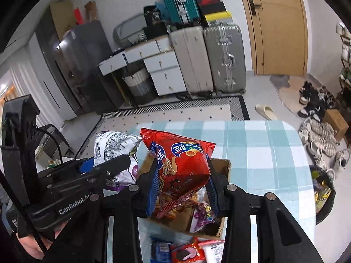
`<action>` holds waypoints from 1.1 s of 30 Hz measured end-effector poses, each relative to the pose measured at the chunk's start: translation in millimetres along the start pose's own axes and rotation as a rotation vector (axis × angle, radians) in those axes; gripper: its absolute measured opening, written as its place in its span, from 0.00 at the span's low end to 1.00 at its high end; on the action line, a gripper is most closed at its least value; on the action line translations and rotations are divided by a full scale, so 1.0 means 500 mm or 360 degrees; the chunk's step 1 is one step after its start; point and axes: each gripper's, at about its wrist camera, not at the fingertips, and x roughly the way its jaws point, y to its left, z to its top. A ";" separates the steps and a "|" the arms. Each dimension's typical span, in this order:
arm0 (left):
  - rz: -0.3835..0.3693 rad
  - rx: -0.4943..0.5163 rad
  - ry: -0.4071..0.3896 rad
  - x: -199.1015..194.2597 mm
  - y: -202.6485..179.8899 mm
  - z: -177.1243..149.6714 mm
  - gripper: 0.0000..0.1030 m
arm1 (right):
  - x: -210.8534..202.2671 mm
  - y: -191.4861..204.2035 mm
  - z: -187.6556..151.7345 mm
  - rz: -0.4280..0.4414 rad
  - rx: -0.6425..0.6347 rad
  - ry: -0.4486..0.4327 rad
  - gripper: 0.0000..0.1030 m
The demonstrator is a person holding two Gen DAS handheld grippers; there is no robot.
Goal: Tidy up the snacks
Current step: 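Carry the red bag and silver bag over the cardboard box with both grippers, then open both grippers to drop the bags into the box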
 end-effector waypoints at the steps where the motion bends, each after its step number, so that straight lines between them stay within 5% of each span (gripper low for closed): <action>1: -0.0022 -0.0010 0.0014 0.018 0.003 0.000 0.28 | 0.015 -0.006 -0.002 -0.0005 -0.0005 0.0006 0.37; 14: -0.0018 -0.0004 0.0150 0.180 0.020 -0.019 0.29 | 0.146 -0.052 -0.033 0.0006 0.0013 0.0139 0.37; 24: -0.0030 -0.0011 0.0259 0.233 0.025 -0.033 0.31 | 0.164 -0.073 -0.045 -0.0038 0.0040 0.0178 0.38; 30: -0.0038 -0.0062 0.0265 0.233 0.037 -0.032 0.36 | 0.160 -0.072 -0.045 -0.0038 0.0042 0.0198 0.39; 33: -0.0033 -0.0073 0.0252 0.226 0.041 -0.033 0.50 | 0.146 -0.069 -0.043 -0.0050 0.0025 0.0171 0.43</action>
